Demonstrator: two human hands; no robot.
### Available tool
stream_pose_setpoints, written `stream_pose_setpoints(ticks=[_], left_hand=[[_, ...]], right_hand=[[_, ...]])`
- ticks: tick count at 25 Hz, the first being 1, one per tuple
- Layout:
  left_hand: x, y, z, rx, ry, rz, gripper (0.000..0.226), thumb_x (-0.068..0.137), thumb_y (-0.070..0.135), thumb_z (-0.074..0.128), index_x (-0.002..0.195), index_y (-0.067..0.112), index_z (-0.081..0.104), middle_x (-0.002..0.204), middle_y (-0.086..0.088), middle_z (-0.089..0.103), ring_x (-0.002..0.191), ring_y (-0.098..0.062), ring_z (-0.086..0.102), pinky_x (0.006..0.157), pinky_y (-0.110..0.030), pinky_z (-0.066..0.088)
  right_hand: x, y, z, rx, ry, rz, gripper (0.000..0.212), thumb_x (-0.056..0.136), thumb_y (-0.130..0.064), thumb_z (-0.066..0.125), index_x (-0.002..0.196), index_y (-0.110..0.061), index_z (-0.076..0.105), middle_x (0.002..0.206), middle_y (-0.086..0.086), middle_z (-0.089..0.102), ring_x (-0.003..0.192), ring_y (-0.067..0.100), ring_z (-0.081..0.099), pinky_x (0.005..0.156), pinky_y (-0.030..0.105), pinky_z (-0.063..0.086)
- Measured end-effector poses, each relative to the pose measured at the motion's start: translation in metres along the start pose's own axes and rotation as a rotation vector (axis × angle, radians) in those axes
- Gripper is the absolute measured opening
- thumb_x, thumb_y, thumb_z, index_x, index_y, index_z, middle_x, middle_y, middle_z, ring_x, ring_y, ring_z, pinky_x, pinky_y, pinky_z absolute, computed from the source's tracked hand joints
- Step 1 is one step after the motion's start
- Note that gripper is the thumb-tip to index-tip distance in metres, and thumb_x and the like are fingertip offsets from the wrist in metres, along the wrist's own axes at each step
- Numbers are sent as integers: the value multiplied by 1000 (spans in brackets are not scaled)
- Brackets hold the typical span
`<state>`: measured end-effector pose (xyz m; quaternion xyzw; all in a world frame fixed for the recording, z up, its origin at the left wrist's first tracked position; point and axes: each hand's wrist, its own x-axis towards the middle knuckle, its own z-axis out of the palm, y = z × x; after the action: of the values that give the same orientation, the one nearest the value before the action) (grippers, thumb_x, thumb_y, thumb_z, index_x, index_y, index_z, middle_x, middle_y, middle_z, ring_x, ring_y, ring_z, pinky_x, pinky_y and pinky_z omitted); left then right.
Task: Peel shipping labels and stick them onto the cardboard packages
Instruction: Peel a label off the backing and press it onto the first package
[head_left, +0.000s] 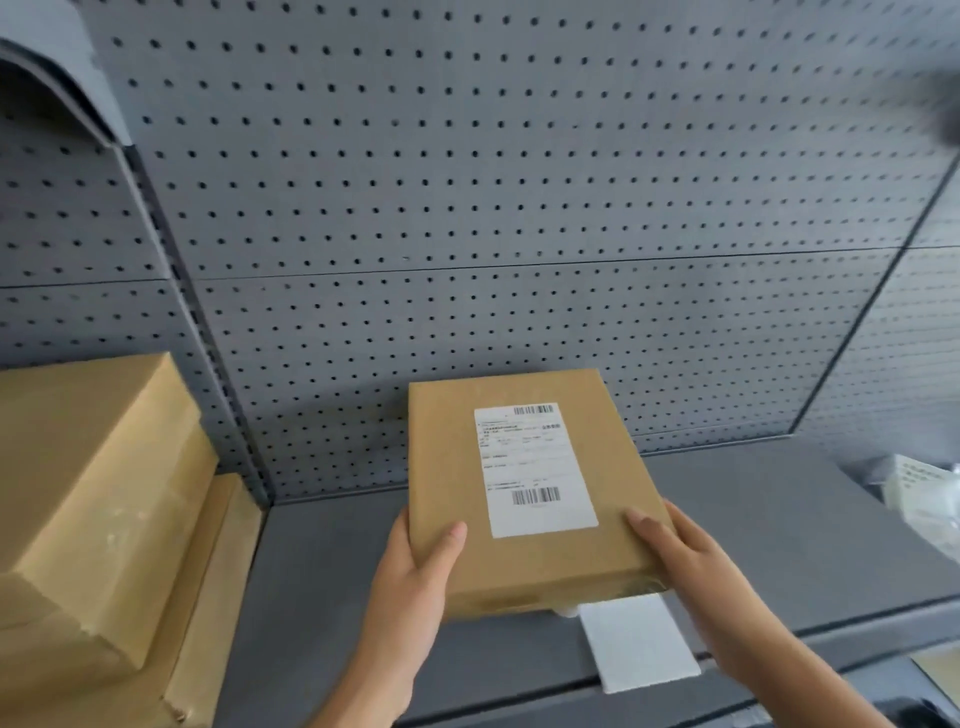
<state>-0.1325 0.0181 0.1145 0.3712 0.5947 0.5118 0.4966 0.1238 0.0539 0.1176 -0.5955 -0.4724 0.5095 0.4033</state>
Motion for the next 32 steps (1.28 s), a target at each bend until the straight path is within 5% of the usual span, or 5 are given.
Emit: stream_pose_setpoints(ticks=[3,13,17,27,32], left_hand=[[2,4,55,26,-124,27,38,98,36,63,135,37,53,117,24,70,96,15,65,76,-13,44],[11,-10,223,168,-399,18,41,99,43,59,136,33,45,125,13,64,104,5,59,94,-30,51],[18,-21,263,227,-399,29,47,100,42,59,141,25,44,127,6,62,99,2,59,79,-17,44],[43,-62,297,389,-319,-26,70,88,57,64,144,19,45,129,4,64,115,-12,63,99,-28,48],[40,-45,284,596,-298,81,73,94,62,52,152,20,36,149,4,50,140,-18,48,113,-30,39]], right_hand=[[-1,-2,-55,-29,147,-25,30,94,-46,57,121,-35,65,106,-16,76,105,10,67,90,32,48],[17,15,-220,-3,366,-5,23,94,-37,62,113,-28,70,106,1,74,101,22,67,96,39,50],[40,36,-257,10,367,35,24,92,-38,64,113,-28,70,109,4,74,104,27,67,104,46,48],[85,87,-283,-8,279,107,28,93,-38,63,118,-27,70,107,2,76,102,27,70,100,45,51],[82,73,-285,-200,279,83,31,96,-36,60,126,-27,61,118,1,67,101,14,63,82,28,48]])
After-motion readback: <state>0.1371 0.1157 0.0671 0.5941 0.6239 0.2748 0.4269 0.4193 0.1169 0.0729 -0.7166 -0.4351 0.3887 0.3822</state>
